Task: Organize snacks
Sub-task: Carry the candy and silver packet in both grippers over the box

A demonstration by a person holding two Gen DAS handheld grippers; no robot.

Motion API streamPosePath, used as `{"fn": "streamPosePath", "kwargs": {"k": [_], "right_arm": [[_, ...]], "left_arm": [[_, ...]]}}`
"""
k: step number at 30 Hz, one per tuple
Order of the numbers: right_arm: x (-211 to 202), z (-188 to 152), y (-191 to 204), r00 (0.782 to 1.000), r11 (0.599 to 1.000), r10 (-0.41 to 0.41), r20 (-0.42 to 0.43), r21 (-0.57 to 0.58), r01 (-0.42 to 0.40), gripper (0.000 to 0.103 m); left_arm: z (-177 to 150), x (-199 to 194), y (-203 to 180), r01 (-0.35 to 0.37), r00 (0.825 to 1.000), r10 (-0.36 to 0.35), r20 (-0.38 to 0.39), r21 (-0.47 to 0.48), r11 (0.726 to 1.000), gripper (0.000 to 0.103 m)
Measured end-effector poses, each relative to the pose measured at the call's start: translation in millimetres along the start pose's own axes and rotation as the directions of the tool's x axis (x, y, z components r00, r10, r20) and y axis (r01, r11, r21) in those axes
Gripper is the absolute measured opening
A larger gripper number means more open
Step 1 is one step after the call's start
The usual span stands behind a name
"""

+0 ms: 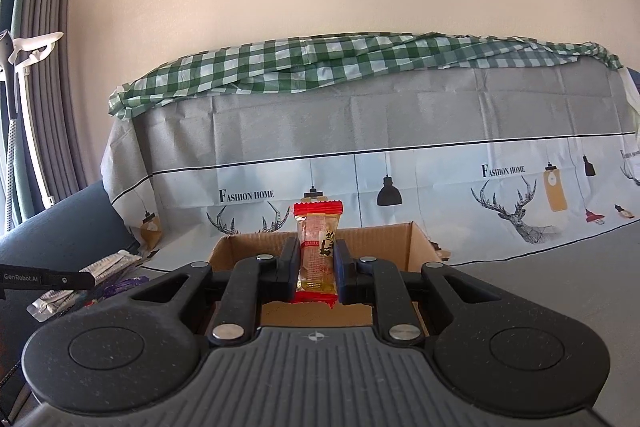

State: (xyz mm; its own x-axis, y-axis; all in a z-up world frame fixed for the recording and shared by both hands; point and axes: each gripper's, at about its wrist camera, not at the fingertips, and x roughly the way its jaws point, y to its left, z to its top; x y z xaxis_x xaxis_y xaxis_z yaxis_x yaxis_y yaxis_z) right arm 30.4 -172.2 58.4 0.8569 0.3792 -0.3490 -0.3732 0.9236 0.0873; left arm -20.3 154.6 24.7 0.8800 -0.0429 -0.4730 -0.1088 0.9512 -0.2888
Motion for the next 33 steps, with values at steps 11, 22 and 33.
{"fn": "streamPosePath", "kwargs": {"k": [11, 22, 33], "right_arm": [[0, 5, -2, 1.0, 1.0, -0.023, 0.0, -0.009, 0.023, 0.018], [-2, 6, 0, 0.999, 0.998, -0.047, -0.002, -0.031, 0.047, 0.018], [11, 5, 6, 0.997, 0.996, -0.066, -0.025, -0.061, 0.065, 0.018]], "left_arm": [[6, 4, -64, 0.092, 0.994, -0.099, 0.05, 0.129, 0.987, 0.02], [7, 27, -103, 0.175, 0.98, -0.187, 0.06, 0.169, 0.97, 0.02], [11, 55, -124, 0.228, 0.97, -0.238, 0.044, 0.152, 0.962, 0.02]]}}
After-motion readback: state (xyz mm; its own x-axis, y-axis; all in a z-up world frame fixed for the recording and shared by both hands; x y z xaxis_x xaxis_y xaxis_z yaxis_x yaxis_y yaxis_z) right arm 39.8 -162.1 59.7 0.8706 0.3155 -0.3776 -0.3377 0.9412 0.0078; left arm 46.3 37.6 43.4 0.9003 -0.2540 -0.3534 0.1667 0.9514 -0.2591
